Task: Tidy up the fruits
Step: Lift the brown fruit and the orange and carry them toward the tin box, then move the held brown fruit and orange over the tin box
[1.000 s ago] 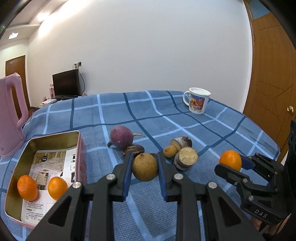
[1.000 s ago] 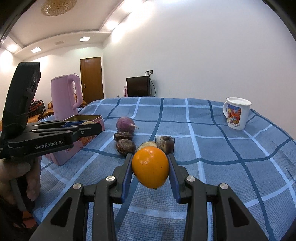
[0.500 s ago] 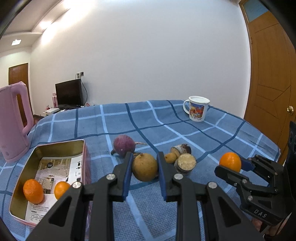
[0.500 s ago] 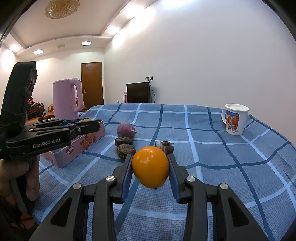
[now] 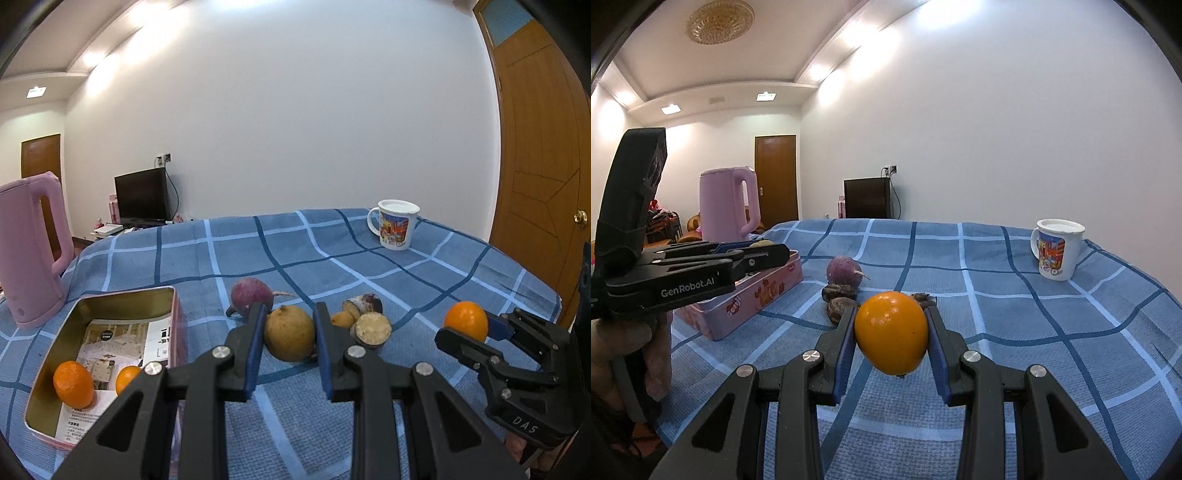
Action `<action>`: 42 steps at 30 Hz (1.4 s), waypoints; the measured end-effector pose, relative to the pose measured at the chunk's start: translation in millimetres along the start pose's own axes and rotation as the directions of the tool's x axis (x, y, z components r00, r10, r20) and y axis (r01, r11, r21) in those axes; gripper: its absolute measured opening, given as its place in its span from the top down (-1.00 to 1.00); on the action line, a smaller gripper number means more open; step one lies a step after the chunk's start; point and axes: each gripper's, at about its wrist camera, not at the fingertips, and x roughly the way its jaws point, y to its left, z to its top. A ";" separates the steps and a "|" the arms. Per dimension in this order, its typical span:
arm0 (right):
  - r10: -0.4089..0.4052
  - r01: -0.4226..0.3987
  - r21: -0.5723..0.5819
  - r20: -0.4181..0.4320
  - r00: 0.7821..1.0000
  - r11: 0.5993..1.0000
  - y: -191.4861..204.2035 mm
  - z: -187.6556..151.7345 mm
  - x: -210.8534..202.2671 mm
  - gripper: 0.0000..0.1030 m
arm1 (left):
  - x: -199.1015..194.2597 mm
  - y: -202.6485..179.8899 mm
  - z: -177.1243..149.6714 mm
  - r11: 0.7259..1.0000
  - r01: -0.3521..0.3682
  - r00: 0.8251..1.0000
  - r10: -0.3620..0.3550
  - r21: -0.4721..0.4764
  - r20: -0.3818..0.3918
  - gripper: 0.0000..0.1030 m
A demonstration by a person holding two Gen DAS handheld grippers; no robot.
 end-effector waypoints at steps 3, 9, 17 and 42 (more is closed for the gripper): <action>-0.005 0.005 0.003 0.005 1.000 1.000 -0.7 0.8 -1.3 0.26 | -1.6 1.1 0.3 1.000 0.000 1.000 0.000 -0.004 0.008 0.47; -0.014 0.014 -0.004 0.024 1.000 1.000 0.3 3.8 -4.1 0.26 | -2.5 1.8 0.1 1.000 0.002 1.000 -0.001 -0.006 0.012 0.47; -0.027 0.028 -0.001 0.041 0.999 1.000 -4.7 11.9 -6.2 0.26 | -4.6 2.8 1.9 1.000 -0.006 1.000 0.006 -0.016 0.026 0.47; 0.041 -0.040 -0.016 0.021 0.999 0.999 16.0 48.8 22.0 0.25 | -8.7 13.1 5.7 0.998 -0.054 0.998 0.055 -0.024 0.031 0.47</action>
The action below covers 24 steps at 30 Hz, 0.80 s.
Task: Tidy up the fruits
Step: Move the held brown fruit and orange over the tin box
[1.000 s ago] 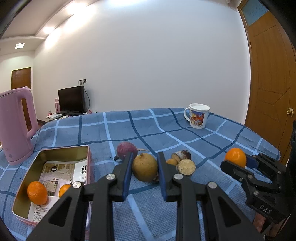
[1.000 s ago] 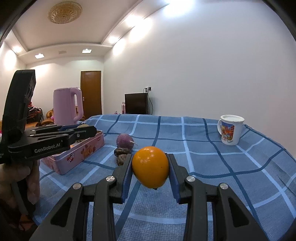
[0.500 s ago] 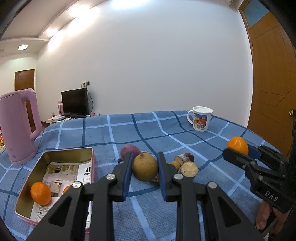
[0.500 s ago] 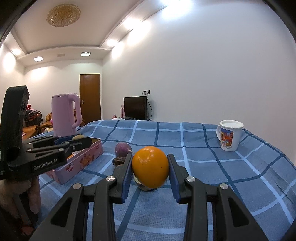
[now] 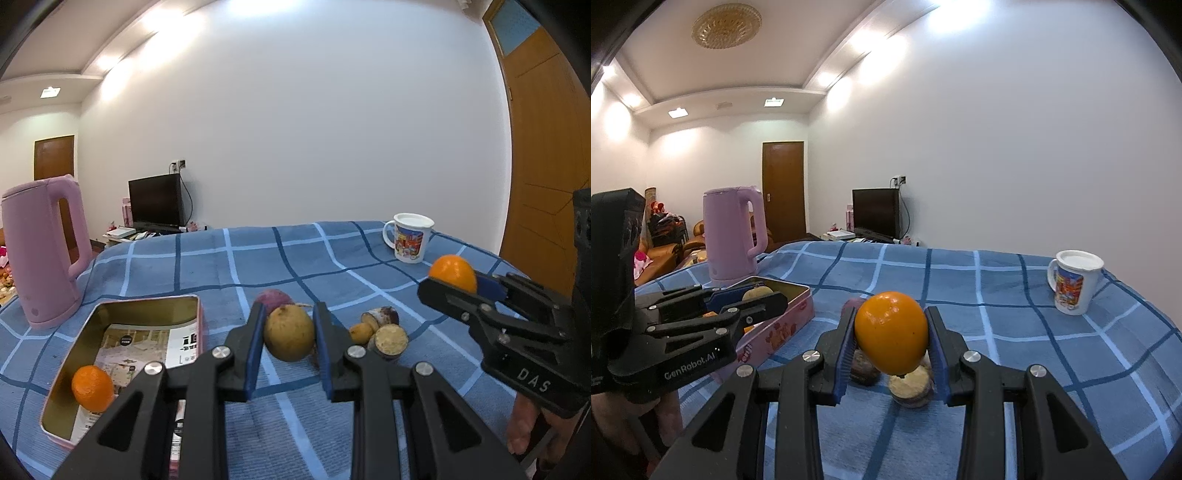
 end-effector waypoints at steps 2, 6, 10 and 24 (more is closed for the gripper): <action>0.010 -0.010 -0.001 -0.010 1.000 1.000 3.1 2.2 4.9 0.25 | 0.0 2.9 0.1 1.000 -0.010 1.000 0.010 -0.001 -0.001 0.47; 0.034 -0.034 -0.010 -0.032 0.999 0.999 11.5 7.3 16.1 0.25 | 0.0 9.6 0.6 1.000 -0.023 1.000 0.022 -0.009 -0.008 0.47; 0.060 -0.061 -0.011 -0.053 0.997 0.998 20.7 11.7 26.9 0.25 | 1.3 20.1 0.4 0.999 -0.040 0.999 0.040 -0.024 -0.025 0.47; 0.150 -0.154 -0.033 -0.102 0.983 0.987 61.0 33.4 58.9 0.25 | 8.3 69.8 -3.3 0.990 -0.108 0.990 0.099 -0.094 -0.098 0.47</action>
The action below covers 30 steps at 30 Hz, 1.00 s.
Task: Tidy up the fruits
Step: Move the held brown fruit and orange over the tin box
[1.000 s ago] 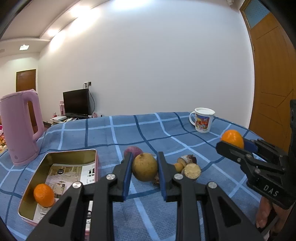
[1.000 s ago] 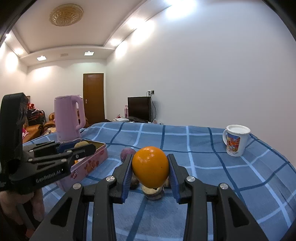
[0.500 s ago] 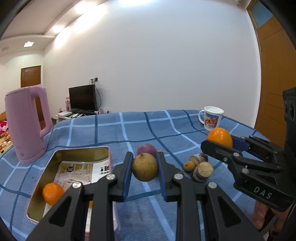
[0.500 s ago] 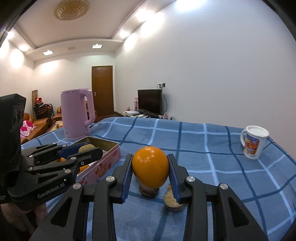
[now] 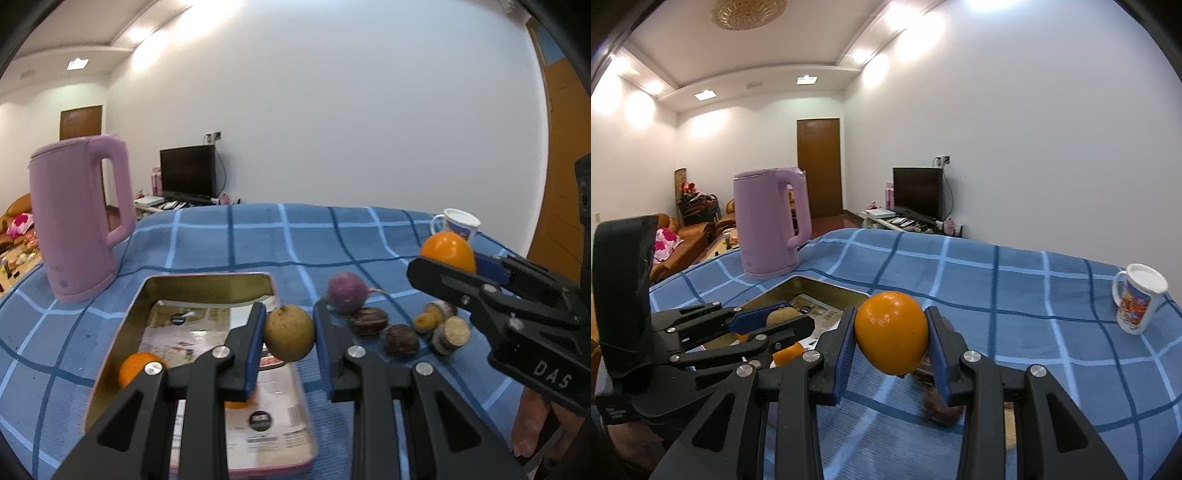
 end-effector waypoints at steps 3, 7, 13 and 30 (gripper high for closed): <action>0.012 -0.012 -0.014 -0.010 1.000 1.000 8.0 1.8 7.7 0.25 | 1.4 10.0 -0.1 1.000 -0.013 1.000 0.013 -0.012 -0.008 0.47; 0.035 -0.035 -0.019 -0.027 0.999 0.999 16.3 4.1 19.3 0.25 | 4.0 21.9 -0.7 0.999 -0.029 0.999 0.029 -0.026 -0.021 0.47; 0.063 -0.064 -0.029 -0.046 0.997 0.998 28.4 8.7 33.2 0.25 | 7.4 34.3 -1.5 0.998 -0.056 0.998 0.054 -0.031 -0.039 0.47; 0.134 -0.141 -0.041 -0.138 0.981 0.989 57.6 5.2 76.2 0.25 | 20.7 65.3 -7.5 0.993 -0.100 0.989 0.092 -0.068 -0.119 0.47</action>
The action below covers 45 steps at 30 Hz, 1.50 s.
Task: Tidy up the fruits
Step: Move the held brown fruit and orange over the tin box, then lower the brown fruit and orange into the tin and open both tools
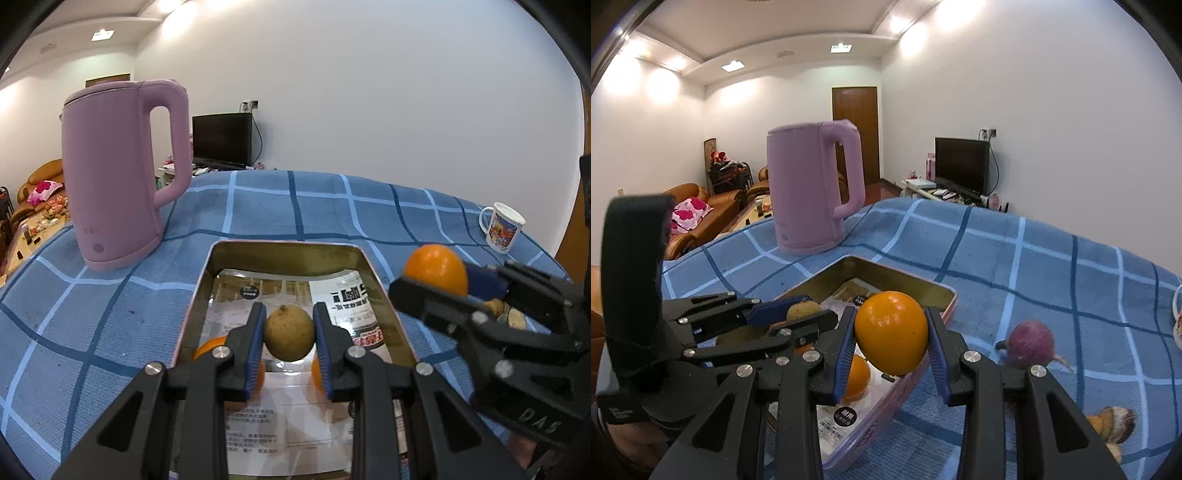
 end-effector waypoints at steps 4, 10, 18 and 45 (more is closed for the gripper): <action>0.008 -0.008 -0.007 -0.020 1.000 1.000 4.3 -2.9 7.6 0.25 | 1.2 4.0 -0.4 1.000 -0.004 1.000 0.004 -0.005 -0.013 0.47; 0.021 -0.021 -0.013 -0.043 0.999 1.000 7.0 -7.1 16.3 0.25 | 3.2 9.7 -0.6 1.000 -0.007 1.000 0.007 -0.010 -0.027 0.47; 0.032 -0.034 -0.020 -0.073 0.997 0.999 10.4 -11.8 26.7 0.25 | 6.9 15.2 0.0 1.000 0.010 0.998 -0.011 -0.026 -0.057 0.47; 0.067 -0.068 -0.004 -0.137 0.988 0.998 8.6 -11.3 37.5 0.25 | 12.5 16.4 0.1 1.000 -0.002 0.997 0.001 -0.016 -0.081 0.47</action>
